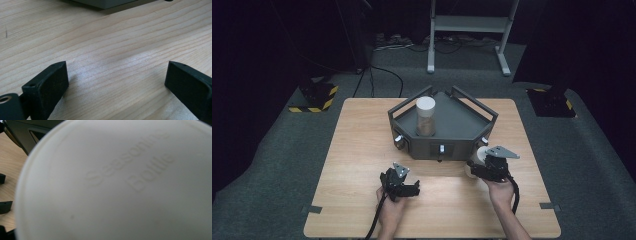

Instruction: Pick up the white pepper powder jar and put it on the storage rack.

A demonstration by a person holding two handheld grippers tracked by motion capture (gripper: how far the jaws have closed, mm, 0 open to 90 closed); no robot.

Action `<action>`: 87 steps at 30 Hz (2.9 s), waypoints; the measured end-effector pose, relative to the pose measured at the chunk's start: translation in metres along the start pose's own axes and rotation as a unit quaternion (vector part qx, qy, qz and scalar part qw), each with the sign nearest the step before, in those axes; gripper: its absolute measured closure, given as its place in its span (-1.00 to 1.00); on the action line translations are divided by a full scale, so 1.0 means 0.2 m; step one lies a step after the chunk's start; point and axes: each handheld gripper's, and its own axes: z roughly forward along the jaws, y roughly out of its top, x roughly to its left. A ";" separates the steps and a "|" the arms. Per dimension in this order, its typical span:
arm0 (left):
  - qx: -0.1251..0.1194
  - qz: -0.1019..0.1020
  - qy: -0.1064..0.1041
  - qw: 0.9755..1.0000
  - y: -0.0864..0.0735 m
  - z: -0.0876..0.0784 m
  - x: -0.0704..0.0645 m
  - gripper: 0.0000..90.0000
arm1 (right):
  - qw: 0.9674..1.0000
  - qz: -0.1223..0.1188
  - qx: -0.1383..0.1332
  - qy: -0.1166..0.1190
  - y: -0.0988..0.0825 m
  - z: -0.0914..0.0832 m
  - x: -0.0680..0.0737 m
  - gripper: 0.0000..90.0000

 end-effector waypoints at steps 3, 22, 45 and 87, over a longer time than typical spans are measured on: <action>-0.001 0.000 0.000 1.000 0.00 0.00 0.00 -0.89 | 1.000 -0.006 0.002 -0.003 0.02 -0.03 -0.01 -0.25; 0.000 0.000 0.001 1.000 0.00 0.00 0.00 -0.89 | 1.000 -0.024 0.005 0.013 0.15 -0.15 -0.06 -0.24; 0.000 0.000 0.001 1.000 0.00 0.00 0.00 -0.89 | 0.999 -0.039 -0.004 0.027 0.38 -0.23 -0.08 -0.23; 0.002 0.003 0.001 1.000 0.00 0.00 0.00 -0.89 | 0.999 -0.035 0.004 0.007 0.85 -0.03 0.02 -0.22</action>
